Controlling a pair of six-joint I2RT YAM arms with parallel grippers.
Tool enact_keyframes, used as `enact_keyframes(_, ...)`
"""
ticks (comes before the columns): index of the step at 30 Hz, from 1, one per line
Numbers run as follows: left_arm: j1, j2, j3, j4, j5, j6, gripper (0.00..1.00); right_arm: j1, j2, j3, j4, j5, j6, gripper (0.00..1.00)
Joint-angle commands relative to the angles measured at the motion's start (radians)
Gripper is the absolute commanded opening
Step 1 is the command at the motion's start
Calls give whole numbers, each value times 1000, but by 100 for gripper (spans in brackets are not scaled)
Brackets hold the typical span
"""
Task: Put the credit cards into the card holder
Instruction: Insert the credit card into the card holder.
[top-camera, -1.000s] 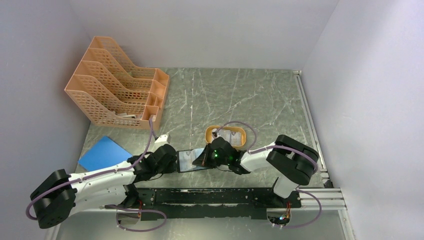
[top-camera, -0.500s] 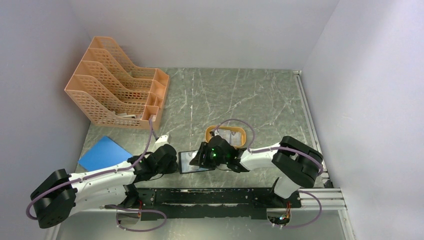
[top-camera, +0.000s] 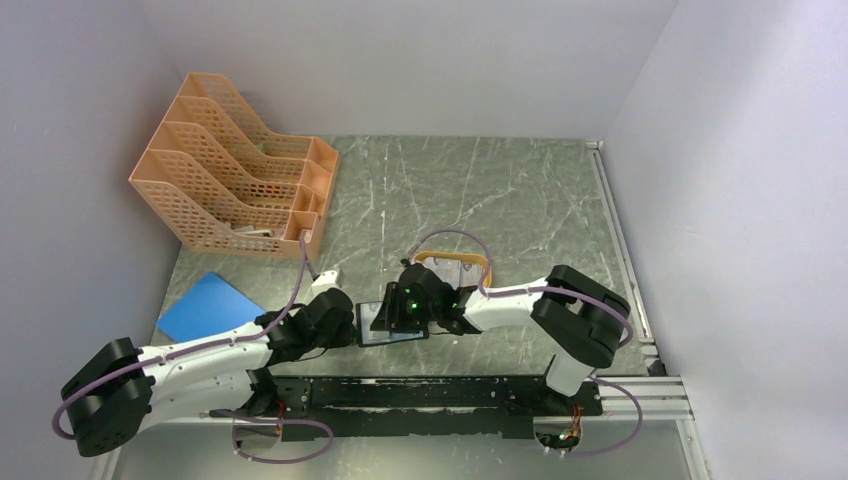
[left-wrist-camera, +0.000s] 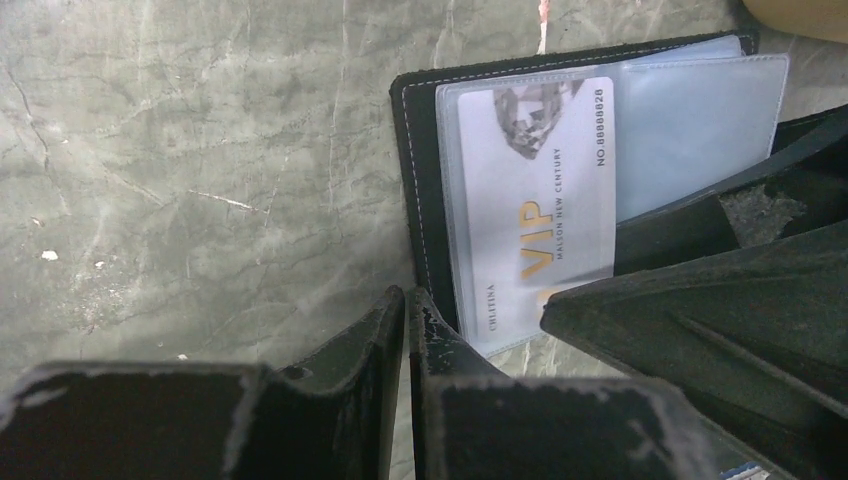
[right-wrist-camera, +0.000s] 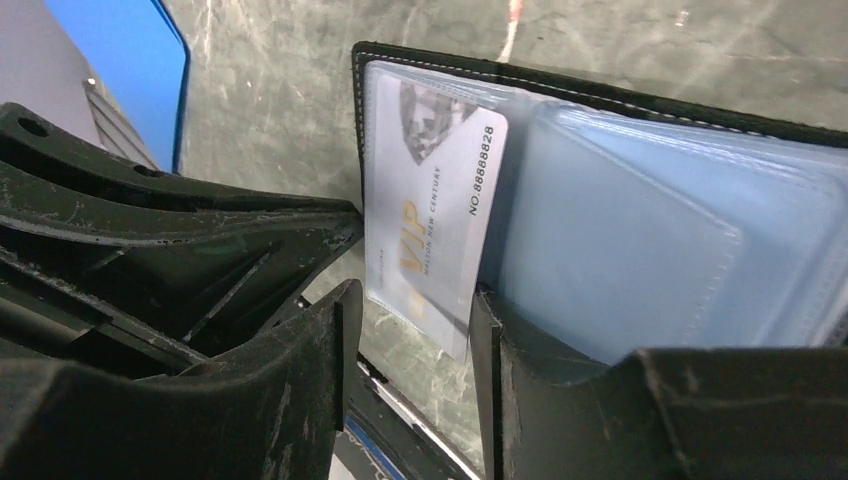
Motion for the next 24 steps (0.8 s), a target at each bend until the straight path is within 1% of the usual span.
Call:
enact_keyframes(1, -2, 9, -19, -27, 39, 18, 14, 31, 44, 49, -98, 25, -60, 48)
enact_keyframes(5, -1, -12, -6, -83, 0, 10, 14, 34, 12, 81, -213, 114, -70, 50)
enact_keyframes(7, -1, -25, -3, -108, -20, 7, 14, 34, -10, 91, -267, 143, -73, 52)
enact_keyframes(12, -1, -48, 1, -136, -42, 2, 15, 33, -28, 109, -317, 184, -76, 53)
enact_keyframes(14, -2, -49, 5, -137, -42, 3, 15, 33, -25, 108, -306, 176, -80, 53)
enact_keyframes(18, -2, -42, 10, -127, -37, 9, 14, 32, 1, 115, -271, 152, -92, 48)
enact_keyframes(21, -2, -33, 13, -111, -27, 16, 14, 34, 25, 121, -216, 78, -101, 46)
enact_keyframes(24, -1, -27, 22, -116, -32, 14, 14, 37, 27, 125, -202, 64, -105, 46)
